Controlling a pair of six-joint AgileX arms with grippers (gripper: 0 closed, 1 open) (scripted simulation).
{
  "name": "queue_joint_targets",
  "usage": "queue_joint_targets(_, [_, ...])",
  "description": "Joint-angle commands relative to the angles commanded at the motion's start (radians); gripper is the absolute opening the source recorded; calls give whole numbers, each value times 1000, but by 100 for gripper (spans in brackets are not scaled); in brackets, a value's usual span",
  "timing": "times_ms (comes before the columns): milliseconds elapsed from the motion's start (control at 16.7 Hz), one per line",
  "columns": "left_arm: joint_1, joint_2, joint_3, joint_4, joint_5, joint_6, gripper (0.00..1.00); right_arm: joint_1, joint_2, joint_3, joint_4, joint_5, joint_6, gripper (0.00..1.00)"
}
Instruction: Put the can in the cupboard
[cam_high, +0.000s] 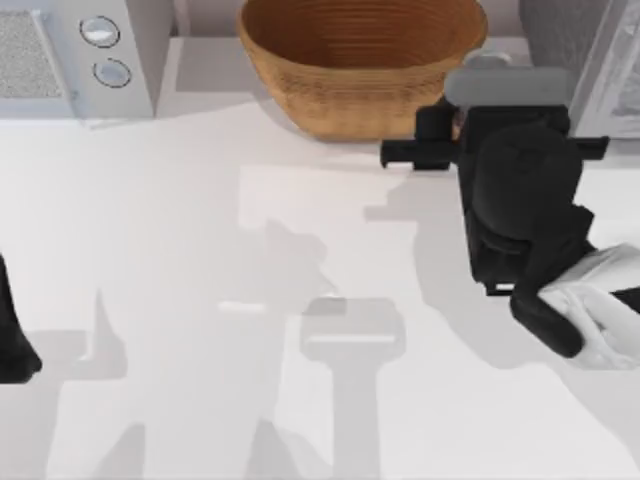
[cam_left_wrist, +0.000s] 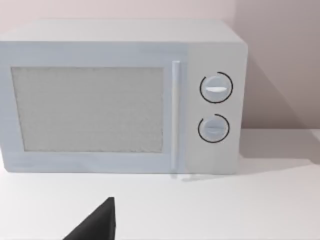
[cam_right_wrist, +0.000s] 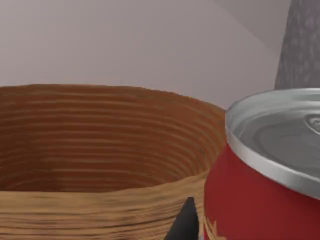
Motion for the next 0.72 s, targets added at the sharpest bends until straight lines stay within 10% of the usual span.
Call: queue_joint_targets(720, [0, 0, 0, 0, 0, 0, 100, -518, -1120, -542, -737, -434, -30, 0])
